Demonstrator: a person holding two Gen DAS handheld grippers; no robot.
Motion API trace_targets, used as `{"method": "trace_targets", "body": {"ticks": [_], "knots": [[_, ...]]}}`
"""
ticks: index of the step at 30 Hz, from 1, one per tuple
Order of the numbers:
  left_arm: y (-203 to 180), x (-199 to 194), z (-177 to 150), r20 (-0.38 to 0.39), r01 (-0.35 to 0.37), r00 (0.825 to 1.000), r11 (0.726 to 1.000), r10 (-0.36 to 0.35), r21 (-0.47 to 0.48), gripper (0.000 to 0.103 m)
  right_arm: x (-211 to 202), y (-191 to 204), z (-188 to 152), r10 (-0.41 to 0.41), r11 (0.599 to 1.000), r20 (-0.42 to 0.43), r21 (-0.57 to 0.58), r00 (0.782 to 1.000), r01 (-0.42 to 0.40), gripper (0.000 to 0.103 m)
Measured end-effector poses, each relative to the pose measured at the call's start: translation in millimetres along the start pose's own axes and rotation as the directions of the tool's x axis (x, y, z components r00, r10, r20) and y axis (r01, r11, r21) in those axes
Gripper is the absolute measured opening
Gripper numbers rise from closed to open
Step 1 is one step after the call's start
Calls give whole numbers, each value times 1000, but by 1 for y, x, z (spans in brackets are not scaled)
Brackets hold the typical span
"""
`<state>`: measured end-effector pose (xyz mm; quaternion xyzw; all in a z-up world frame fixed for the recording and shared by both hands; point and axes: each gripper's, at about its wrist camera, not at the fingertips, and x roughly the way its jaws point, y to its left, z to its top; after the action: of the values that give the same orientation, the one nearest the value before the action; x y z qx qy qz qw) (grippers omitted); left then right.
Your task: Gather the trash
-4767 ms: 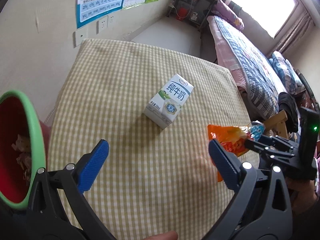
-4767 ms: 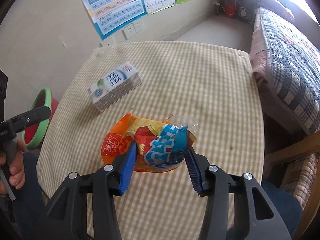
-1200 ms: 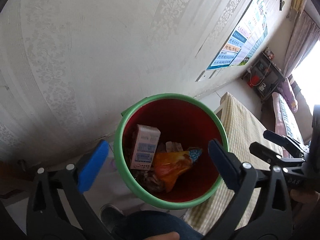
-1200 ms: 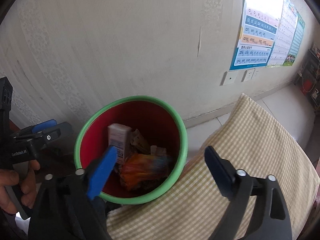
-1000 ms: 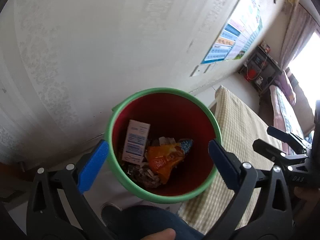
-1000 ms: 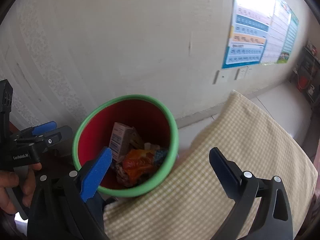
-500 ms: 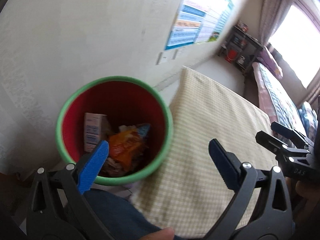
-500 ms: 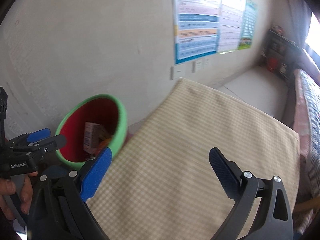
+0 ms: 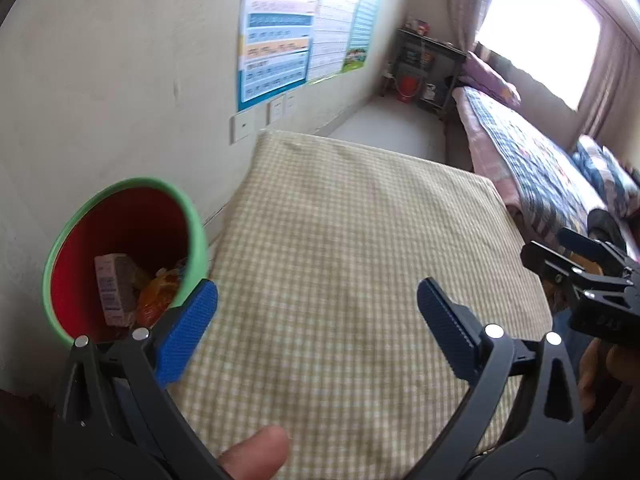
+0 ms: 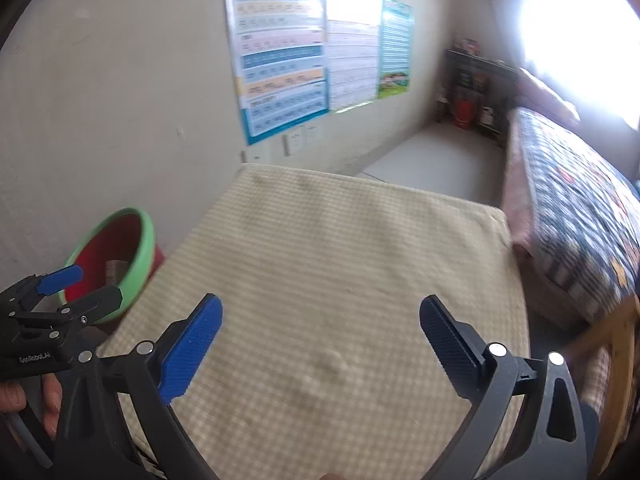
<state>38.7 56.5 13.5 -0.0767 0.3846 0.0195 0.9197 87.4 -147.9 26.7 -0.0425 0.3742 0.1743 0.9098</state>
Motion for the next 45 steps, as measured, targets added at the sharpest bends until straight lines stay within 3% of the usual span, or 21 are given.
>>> {"method": "trace_targets", "body": {"ticks": [8,10,15,20,45], "knots": [[-39,6,-24,52,-36,998,996,32,82,98,-23,-32,-37,-60,994,24,95,998,58,96],[-42,5,-29,65,-33,997,996,27,79,98,-32,-36,-44,-100,990,72,112,992,91,96],[-40,8,-34,61,-31,998,997,27,66,98,-38,-42,-48,-149,981,102,140,984,134,96],[-32,6,-33,68,-16,998,999,14,32,98,-33,-35,-51,-141,985,99,119,985,129,96],[-36,11,-32,77,-6,997,999,2,47,98,-19,-34,-54,-156,981,80,125,985,145,96]]}}
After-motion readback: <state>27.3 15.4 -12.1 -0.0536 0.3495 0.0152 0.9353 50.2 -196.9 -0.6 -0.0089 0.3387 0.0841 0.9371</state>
